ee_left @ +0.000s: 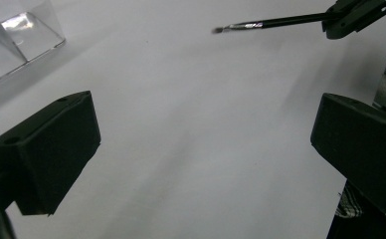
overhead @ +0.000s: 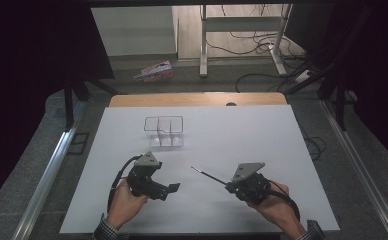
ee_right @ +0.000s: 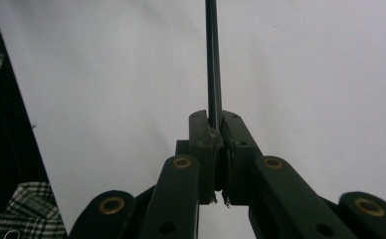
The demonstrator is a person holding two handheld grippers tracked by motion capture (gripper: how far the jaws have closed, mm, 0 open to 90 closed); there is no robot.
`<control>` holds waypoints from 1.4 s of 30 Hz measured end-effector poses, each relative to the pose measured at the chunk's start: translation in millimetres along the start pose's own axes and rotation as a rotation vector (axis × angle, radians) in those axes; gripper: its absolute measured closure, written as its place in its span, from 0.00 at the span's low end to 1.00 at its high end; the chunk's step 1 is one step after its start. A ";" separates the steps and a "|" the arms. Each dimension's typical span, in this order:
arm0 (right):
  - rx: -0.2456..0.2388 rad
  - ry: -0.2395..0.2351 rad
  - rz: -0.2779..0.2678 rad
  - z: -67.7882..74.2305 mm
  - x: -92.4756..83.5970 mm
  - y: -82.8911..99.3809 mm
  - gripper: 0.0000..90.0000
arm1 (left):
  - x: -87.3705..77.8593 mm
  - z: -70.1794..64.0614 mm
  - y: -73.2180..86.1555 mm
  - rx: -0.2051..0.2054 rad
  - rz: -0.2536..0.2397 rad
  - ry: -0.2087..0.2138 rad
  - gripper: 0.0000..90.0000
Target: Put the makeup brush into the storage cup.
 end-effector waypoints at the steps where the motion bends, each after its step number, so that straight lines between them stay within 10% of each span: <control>1: 0.010 0.006 -0.004 -0.3 -0.4 0.4 0.94 | -0.5 0.5 -0.5 -0.011 -0.009 0.006 0.00; 21: 0.092 0.027 -0.173 11.6 -5.3 -21.6 0.94 | -4.1 -7.2 -17.2 -0.151 -0.142 0.127 0.00; 42: 0.123 0.002 -0.304 38.1 0.3 -47.8 0.94 | -4.7 -25.6 -40.5 -0.193 -0.233 0.316 0.03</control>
Point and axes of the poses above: each handheld gripper's, and its own axes: x roughly forward along the jaws, y roughly out of its underside, z roughly to its left, the point moved 10 cm from there along x, roughly forward along the jaws, and after that the axes turned 7 degrees about y, right-handed, at the moved point
